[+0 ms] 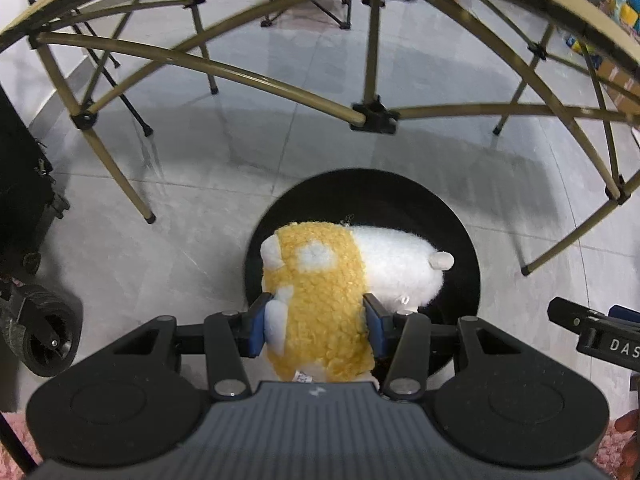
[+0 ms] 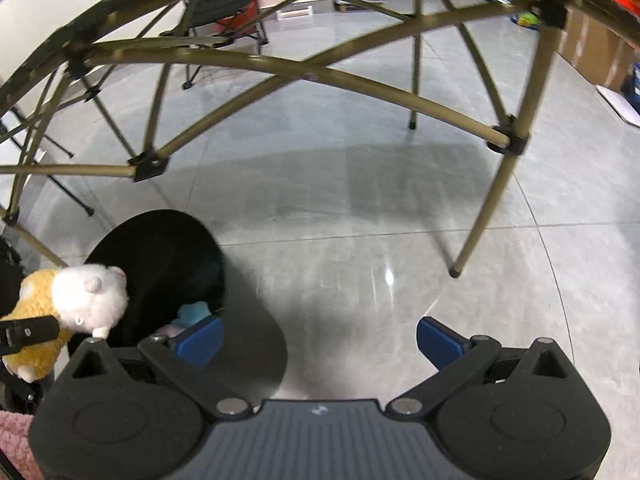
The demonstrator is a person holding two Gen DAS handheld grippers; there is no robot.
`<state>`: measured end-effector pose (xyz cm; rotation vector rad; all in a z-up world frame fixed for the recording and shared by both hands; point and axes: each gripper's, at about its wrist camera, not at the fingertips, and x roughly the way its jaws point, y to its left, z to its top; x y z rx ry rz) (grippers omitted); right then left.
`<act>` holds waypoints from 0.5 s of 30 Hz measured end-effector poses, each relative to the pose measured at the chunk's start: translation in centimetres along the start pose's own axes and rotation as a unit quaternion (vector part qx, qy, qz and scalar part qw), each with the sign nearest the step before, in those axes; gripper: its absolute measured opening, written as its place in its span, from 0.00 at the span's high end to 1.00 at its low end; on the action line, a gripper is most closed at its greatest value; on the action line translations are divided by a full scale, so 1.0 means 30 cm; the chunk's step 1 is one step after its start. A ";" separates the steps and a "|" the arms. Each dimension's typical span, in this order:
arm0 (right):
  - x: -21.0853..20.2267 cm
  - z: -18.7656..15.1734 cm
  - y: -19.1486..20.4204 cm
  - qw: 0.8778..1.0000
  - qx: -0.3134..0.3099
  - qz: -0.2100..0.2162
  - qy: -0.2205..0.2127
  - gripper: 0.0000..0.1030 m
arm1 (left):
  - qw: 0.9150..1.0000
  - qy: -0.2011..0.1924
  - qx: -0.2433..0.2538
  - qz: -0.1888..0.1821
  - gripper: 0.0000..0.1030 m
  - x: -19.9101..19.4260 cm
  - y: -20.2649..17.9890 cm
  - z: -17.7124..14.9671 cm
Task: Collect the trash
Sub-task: 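Move the left tool with the plush toy over the bin and open it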
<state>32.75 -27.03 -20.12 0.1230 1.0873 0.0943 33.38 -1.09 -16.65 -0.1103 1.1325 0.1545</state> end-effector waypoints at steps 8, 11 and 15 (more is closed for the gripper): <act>0.008 -0.007 -0.078 1.000 0.024 -0.007 0.000 0.00 | 0.999 0.038 0.013 0.007 0.53 0.081 -0.058 0.011; 0.005 -0.006 -0.096 1.000 0.030 -0.006 -0.002 0.00 | 0.998 0.054 0.014 0.010 0.53 0.115 -0.072 0.011; 0.008 -0.006 -0.106 0.999 0.034 -0.006 -0.001 0.00 | 0.998 0.067 0.015 0.013 0.53 0.148 -0.083 0.026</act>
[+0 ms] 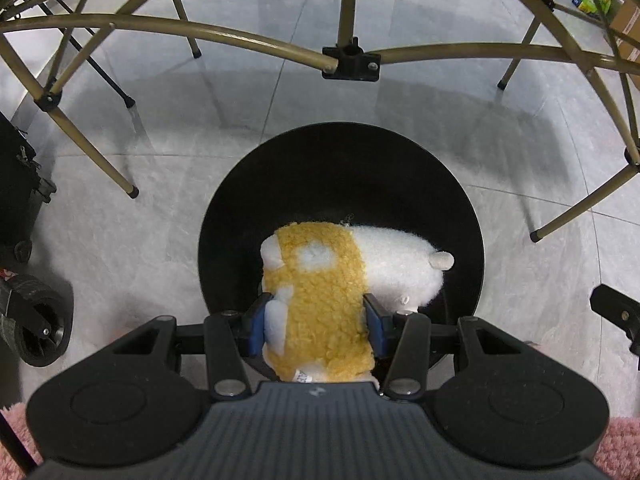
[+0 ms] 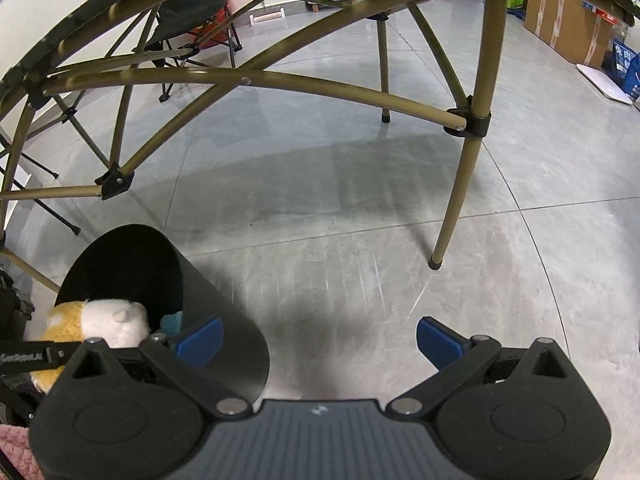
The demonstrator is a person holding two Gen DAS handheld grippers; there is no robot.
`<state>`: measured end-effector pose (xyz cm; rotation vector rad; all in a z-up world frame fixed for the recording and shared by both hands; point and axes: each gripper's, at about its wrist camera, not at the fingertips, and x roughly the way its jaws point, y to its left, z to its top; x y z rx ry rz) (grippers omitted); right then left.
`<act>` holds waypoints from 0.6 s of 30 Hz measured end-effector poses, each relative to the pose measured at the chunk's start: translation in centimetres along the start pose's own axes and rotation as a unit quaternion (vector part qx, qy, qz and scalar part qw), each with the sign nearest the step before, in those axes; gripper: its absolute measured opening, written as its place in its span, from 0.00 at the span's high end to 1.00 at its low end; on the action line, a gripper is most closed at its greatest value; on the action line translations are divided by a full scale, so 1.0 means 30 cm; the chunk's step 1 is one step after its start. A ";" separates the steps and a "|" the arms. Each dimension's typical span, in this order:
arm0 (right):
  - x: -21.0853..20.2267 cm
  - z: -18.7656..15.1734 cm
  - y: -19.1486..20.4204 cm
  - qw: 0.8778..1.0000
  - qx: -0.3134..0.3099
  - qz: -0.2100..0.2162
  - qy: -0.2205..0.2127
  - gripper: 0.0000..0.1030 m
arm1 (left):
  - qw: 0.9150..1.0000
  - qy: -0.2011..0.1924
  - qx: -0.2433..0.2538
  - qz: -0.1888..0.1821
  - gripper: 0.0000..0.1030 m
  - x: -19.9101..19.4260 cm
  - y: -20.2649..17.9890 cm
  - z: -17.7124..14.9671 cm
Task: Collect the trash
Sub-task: 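Move the left tool with the plush toy over the bin and open it, then hold the empty left tool above the bin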
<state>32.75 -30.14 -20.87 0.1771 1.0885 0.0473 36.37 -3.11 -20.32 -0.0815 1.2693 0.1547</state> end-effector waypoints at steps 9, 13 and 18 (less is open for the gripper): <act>0.009 -0.004 -0.009 1.000 0.001 -0.004 0.003 0.00 | 0.999 0.031 0.000 -0.010 0.53 0.046 -0.010 0.004; 0.009 -0.007 -0.012 1.000 0.001 -0.005 0.002 0.00 | 1.000 0.030 0.001 -0.007 0.51 0.045 -0.009 0.004; 0.010 -0.006 -0.012 1.000 0.000 -0.005 0.003 0.00 | 1.000 0.024 0.003 0.009 0.02 0.045 -0.017 0.006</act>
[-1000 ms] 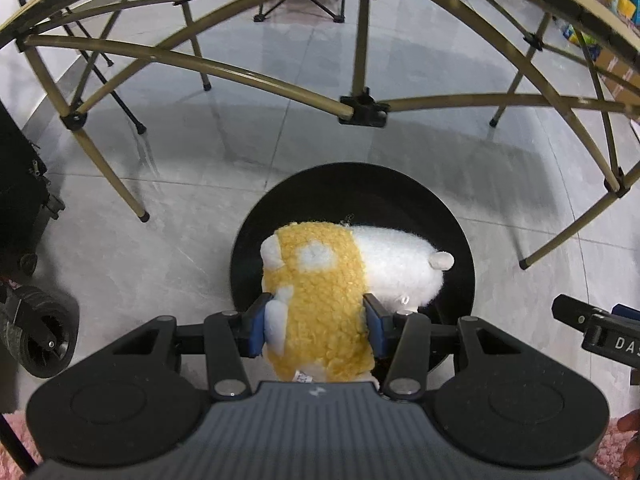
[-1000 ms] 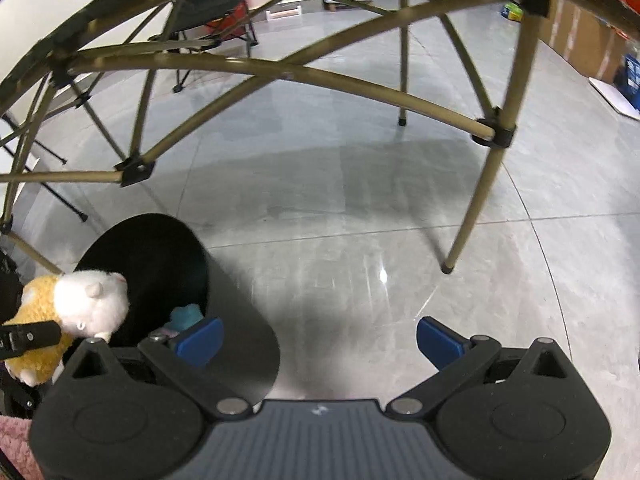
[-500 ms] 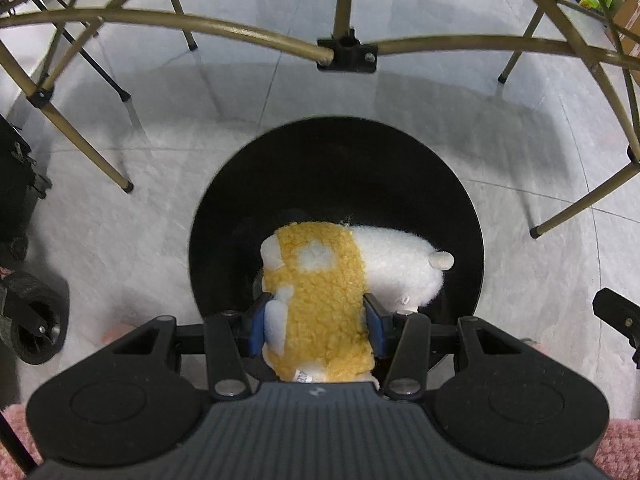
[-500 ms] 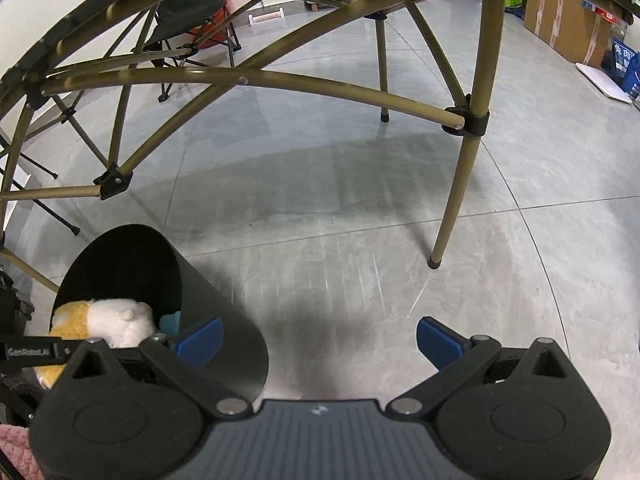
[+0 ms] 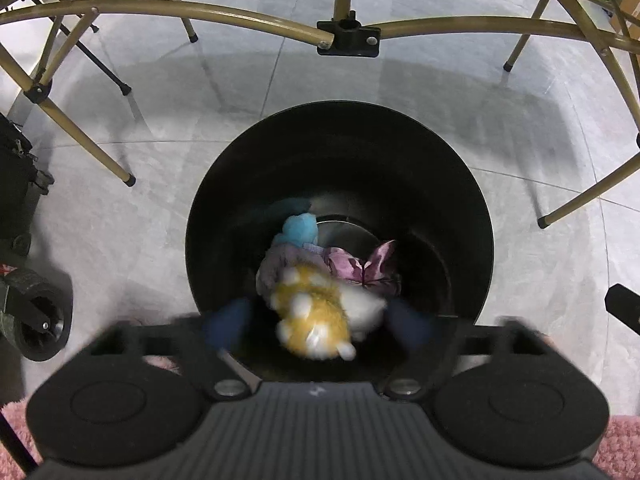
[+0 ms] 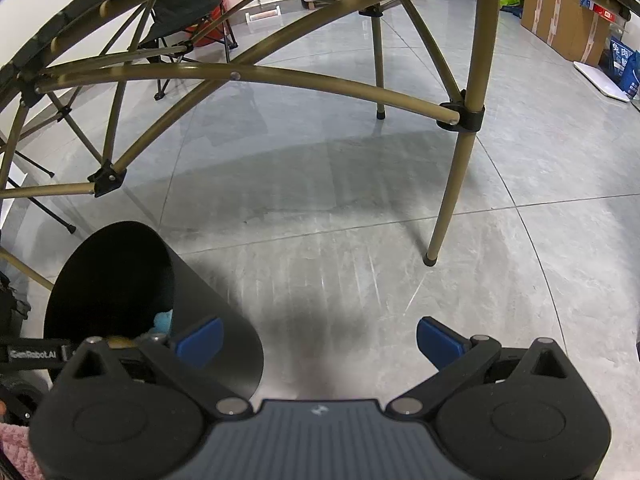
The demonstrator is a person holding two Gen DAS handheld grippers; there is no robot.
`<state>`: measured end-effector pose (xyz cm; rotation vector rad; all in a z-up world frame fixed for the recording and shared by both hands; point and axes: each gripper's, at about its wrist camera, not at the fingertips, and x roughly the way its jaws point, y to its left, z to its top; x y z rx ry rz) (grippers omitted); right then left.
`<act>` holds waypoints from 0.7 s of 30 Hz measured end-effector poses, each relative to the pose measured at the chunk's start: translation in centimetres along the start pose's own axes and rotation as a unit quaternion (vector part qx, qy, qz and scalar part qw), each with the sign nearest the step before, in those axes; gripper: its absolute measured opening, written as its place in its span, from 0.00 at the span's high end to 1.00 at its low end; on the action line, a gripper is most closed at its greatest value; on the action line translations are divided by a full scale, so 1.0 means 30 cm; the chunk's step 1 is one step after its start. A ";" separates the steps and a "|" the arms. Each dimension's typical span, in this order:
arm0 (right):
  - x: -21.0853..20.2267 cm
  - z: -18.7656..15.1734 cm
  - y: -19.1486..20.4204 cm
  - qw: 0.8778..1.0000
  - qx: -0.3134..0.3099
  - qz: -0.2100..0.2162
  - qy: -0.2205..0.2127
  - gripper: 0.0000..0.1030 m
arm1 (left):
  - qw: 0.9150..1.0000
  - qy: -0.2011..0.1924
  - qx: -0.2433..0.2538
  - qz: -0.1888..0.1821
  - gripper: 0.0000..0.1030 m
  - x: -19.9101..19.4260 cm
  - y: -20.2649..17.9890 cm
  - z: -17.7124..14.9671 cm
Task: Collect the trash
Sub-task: 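Hold the empty left tool above the bin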
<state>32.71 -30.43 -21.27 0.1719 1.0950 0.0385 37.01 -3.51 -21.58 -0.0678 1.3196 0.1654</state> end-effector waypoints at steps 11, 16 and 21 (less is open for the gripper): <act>0.002 -0.009 -0.008 1.000 -0.003 0.000 0.000 0.00 | 1.000 0.011 -0.002 0.014 0.00 0.014 0.014 -0.005; 0.003 -0.011 -0.002 1.000 -0.005 -0.001 0.001 0.00 | 1.000 0.012 -0.002 0.014 0.00 0.014 0.014 -0.009; 0.003 -0.012 -0.002 1.000 -0.005 -0.001 0.001 0.00 | 1.000 0.011 -0.002 0.013 0.00 0.013 0.015 -0.010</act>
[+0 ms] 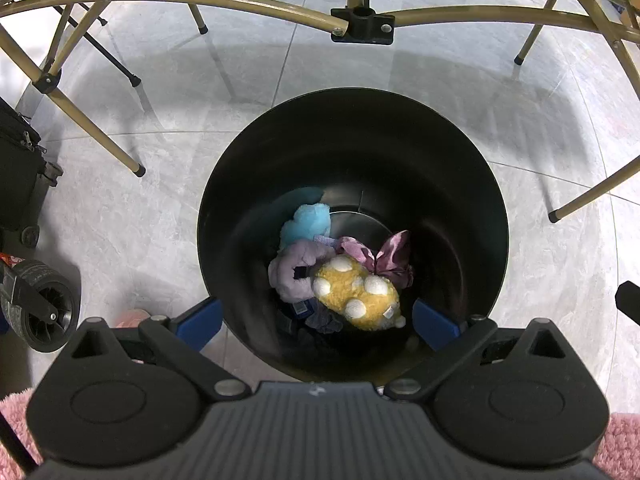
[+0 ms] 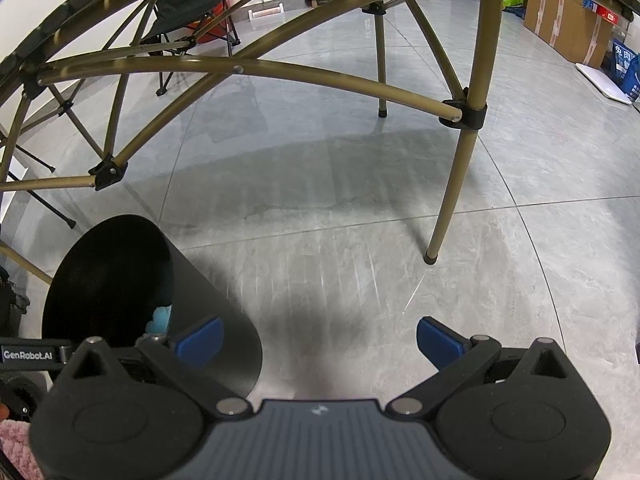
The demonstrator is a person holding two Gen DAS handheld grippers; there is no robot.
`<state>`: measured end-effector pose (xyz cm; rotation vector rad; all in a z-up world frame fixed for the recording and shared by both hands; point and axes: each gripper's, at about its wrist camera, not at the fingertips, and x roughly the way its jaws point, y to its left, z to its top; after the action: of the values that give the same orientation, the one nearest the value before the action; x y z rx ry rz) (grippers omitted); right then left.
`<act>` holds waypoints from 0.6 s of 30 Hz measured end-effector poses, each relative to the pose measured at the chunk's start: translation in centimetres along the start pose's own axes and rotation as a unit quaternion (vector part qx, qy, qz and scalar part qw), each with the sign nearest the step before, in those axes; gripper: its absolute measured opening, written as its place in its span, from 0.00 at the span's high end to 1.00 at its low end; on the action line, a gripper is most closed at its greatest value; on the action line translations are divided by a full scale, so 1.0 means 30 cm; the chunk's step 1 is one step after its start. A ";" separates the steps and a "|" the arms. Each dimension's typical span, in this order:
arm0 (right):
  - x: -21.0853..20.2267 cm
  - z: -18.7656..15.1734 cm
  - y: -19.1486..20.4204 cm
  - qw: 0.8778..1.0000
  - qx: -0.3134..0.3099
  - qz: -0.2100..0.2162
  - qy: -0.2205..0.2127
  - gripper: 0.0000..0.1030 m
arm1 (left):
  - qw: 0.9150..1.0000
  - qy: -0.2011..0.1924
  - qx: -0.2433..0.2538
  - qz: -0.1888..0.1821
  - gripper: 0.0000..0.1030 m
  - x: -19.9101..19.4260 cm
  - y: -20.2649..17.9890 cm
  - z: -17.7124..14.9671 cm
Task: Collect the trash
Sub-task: 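Hold the empty left tool above the bin, then raise both empty tools up toward the table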
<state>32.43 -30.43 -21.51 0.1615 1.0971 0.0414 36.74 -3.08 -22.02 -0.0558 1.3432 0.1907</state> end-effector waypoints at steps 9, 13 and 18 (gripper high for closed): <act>-0.011 -0.003 0.008 1.000 -0.001 0.001 -0.005 0.00 | 1.000 -0.012 -0.002 0.004 0.00 -0.022 0.003 -0.002; -0.018 -0.002 0.012 1.000 -0.001 0.001 -0.008 0.00 | 1.000 -0.020 -0.001 0.003 0.00 -0.037 0.008 -0.004; -0.031 0.001 0.018 1.000 -0.001 0.003 -0.014 0.00 | 0.999 -0.038 -0.004 0.005 0.00 -0.063 0.016 -0.015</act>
<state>32.06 -30.02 -20.59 0.1632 1.0680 0.0463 35.83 -2.87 -20.27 -0.0483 1.2666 0.2036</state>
